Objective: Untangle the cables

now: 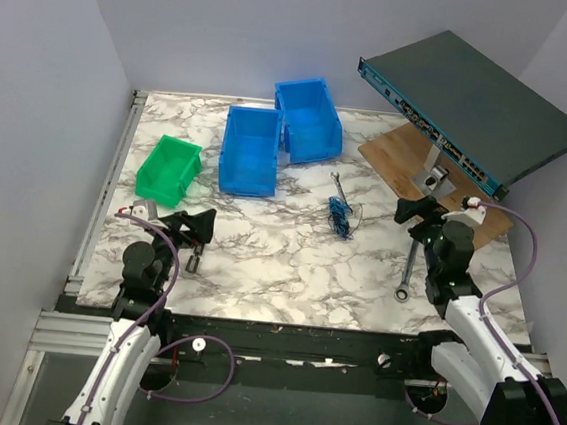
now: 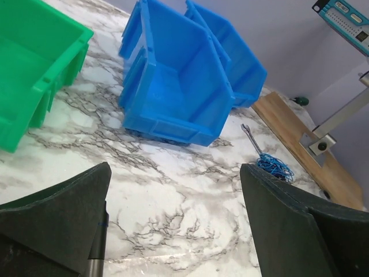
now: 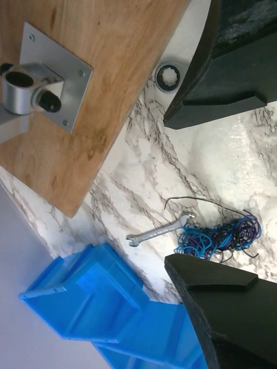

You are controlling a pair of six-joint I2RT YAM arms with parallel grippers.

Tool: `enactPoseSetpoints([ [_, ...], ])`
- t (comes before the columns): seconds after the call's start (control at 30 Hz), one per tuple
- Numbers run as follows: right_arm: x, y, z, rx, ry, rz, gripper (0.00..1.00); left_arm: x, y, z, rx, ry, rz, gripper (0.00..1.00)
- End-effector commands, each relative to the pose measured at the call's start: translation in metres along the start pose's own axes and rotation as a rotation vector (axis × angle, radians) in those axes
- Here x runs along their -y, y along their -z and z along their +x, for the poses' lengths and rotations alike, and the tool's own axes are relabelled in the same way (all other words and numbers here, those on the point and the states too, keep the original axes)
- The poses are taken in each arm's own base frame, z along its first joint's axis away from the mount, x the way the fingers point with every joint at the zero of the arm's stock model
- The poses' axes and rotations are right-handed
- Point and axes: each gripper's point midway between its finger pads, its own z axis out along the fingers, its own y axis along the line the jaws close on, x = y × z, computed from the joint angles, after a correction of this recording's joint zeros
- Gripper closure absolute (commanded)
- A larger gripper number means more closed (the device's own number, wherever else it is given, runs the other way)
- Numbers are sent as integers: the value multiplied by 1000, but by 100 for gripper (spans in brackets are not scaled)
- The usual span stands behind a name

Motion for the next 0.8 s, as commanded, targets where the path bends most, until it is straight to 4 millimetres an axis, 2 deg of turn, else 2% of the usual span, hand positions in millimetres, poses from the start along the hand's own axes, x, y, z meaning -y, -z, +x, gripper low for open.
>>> enactPoseSetpoints([
  [0.0,-20,-2,15,-97,4,-102,0,-1,0,4,-38,132,-50,1],
  [0.03,-25,-5,20,-126,4,-122,0,0,1,6,-50,142,-41,1],
  [0.17,-46,-23,42,-279,51,-209,0,38,4,10,-48,61,216,1],
  [0.23,-58,-34,62,-393,59,-256,0,42,0,17,-109,68,227,1],
  [0.3,-72,-42,85,-481,100,-287,3,56,-4,31,-199,14,280,1],
  [0.43,-97,-50,126,-548,265,-280,12,82,-10,56,-321,-97,301,1],
  [0.6,-98,-53,155,-640,272,-294,34,106,-14,73,-409,-107,379,2],
  [0.73,-86,-55,173,-674,312,-260,40,118,-19,83,-470,-112,414,3],
  [0.77,-87,-55,175,-681,313,-265,45,121,-20,83,-473,-111,426,4],
])
